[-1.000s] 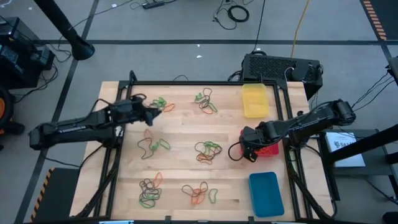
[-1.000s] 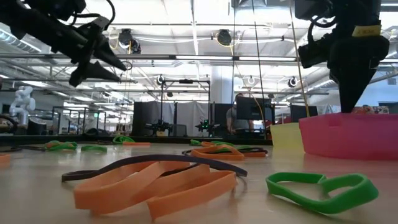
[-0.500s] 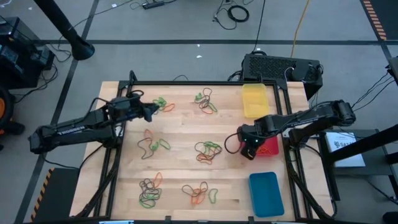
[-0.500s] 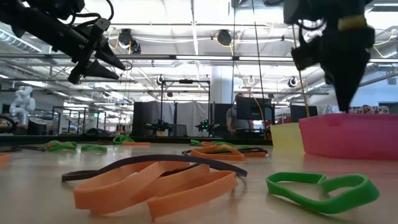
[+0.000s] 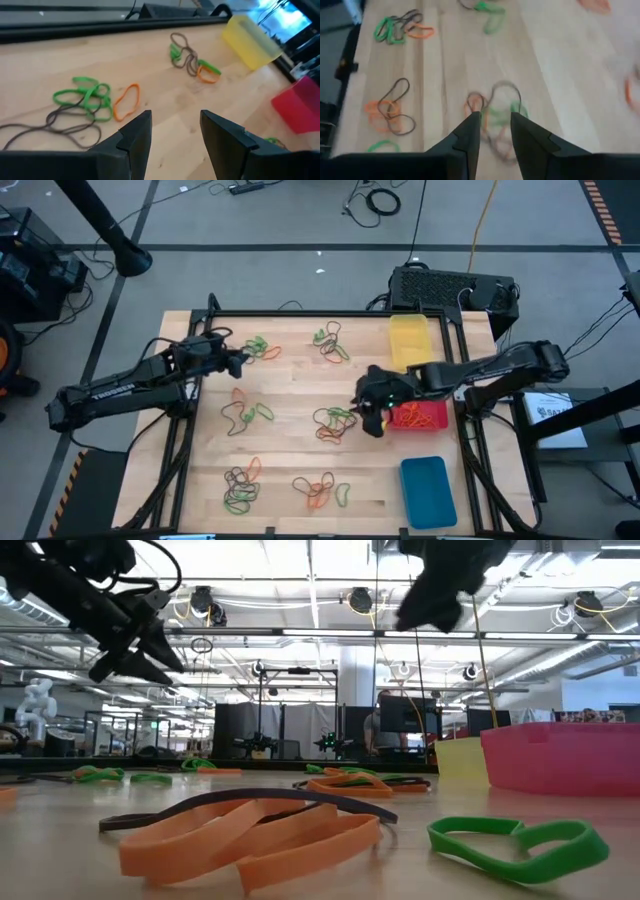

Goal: Sort rubber bands into baskets
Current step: Put the orange rubber band into the red bin

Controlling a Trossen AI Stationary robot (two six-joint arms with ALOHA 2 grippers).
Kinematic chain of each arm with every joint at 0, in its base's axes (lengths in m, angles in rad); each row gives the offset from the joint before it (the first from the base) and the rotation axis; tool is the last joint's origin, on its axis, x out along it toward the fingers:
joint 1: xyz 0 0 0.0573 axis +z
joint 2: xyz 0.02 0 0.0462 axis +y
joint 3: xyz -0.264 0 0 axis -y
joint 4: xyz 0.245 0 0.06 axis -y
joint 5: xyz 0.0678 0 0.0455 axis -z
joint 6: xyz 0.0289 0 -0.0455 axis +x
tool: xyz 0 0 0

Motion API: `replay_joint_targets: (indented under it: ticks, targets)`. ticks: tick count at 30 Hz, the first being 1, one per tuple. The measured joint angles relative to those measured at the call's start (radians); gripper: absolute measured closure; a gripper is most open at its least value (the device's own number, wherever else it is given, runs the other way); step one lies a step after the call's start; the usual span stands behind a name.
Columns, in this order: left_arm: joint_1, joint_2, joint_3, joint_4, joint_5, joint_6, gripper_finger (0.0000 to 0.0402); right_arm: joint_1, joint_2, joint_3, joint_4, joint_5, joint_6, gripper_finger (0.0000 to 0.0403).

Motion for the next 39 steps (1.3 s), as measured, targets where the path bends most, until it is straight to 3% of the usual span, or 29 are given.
replay_joint_targets:
  ticks: [4, 8, 16, 22, 30, 39]
  targets:
    - [0.000, 0.000, 0.000, -0.029, 0.026, -0.001, 0.0226, 0.025, 0.089, -0.005, 0.121, -0.005, -0.165, 0.0301]
    - [-0.005, 0.001, 0.000, -0.057, 0.048, -0.001, 0.0226, 0.051, 0.201, -0.005, 0.166, -0.004, -0.216, 0.0301]
    - [-0.005, 0.001, 0.000, -0.087, 0.075, -0.001, 0.0226, 0.060, 0.363, -0.006, 0.236, -0.008, -0.039, 0.0301]
    - [-0.005, 0.001, 0.000, -0.096, 0.074, -0.001, 0.0226, 0.111, 0.437, -0.005, 0.346, -0.013, -0.059, 0.0301]
    - [-0.005, 0.001, 0.000, -0.096, 0.073, 0.007, 0.0226, 0.166, 0.539, -0.005, 0.355, 0.027, -0.038, 0.0301]
    - [-0.005, 0.001, 0.000, -0.096, 0.071, 0.007, 0.0226, 0.165, 0.555, 0.001, 0.402, 0.074, 0.032, 0.0301]
